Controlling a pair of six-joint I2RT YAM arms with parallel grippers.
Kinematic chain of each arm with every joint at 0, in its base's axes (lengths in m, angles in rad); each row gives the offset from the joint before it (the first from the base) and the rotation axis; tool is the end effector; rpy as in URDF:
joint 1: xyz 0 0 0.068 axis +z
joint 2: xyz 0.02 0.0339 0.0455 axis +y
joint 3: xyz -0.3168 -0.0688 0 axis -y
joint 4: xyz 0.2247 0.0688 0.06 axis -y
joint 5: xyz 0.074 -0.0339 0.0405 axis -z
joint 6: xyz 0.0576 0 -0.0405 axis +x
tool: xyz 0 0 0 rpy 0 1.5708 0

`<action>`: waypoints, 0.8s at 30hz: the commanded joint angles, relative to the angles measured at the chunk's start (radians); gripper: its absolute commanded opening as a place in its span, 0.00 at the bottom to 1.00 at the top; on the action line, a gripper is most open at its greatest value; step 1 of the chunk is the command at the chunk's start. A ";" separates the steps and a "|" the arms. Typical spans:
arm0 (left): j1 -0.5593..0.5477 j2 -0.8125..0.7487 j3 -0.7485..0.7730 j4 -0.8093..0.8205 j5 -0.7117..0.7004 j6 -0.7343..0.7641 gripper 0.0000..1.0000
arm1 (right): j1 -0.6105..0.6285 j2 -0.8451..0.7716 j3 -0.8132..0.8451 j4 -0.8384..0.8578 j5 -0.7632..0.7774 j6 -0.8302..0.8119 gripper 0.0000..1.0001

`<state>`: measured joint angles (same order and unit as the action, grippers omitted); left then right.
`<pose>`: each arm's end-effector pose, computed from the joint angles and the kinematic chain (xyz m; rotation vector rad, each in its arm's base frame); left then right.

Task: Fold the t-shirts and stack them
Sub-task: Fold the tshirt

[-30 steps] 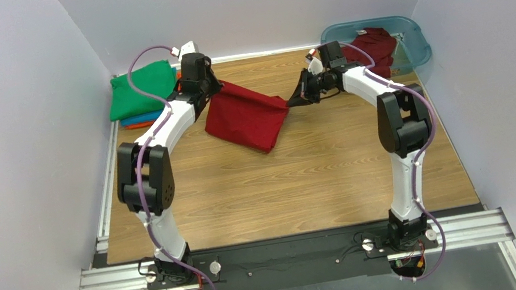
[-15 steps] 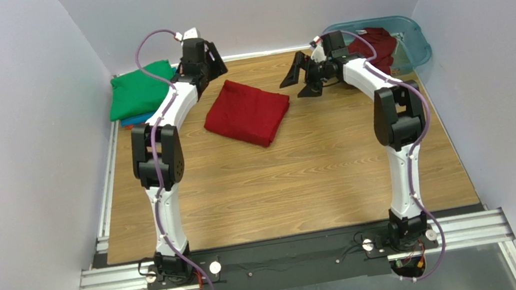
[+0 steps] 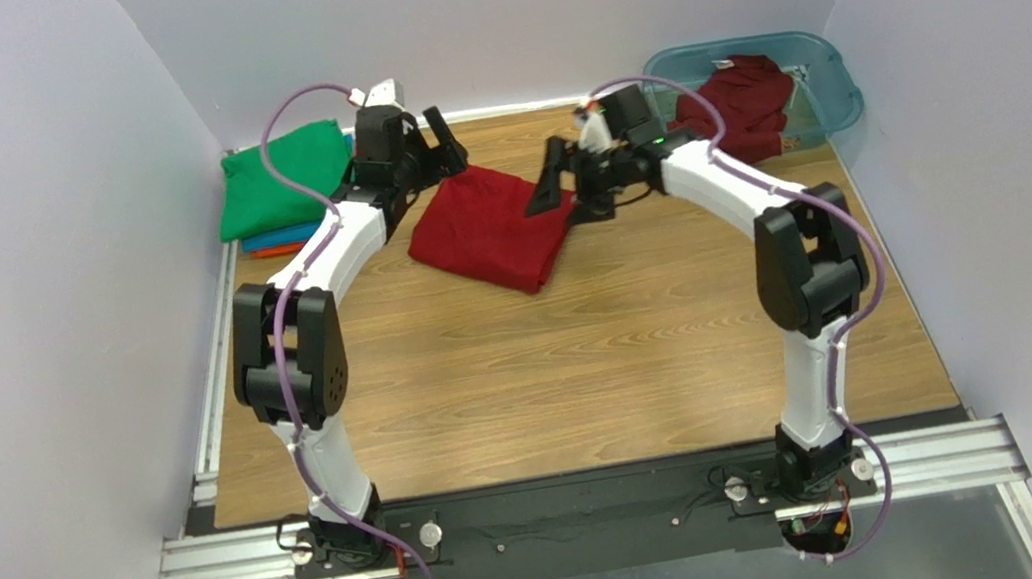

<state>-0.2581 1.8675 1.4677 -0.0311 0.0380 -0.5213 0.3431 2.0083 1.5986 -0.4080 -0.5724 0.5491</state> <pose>0.4466 -0.1202 0.3293 -0.2433 2.0276 -0.5331 0.4302 0.1868 0.2767 -0.0322 2.5037 1.0846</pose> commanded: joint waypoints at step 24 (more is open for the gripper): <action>-0.010 0.179 -0.179 0.085 0.105 -0.040 0.97 | 0.146 0.142 -0.183 0.113 0.035 -0.038 1.00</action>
<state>-0.2687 2.0460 1.3312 0.0696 0.1936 -0.5613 0.5098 2.1513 1.5097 -0.2535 -0.6296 0.5488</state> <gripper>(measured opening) 0.970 0.997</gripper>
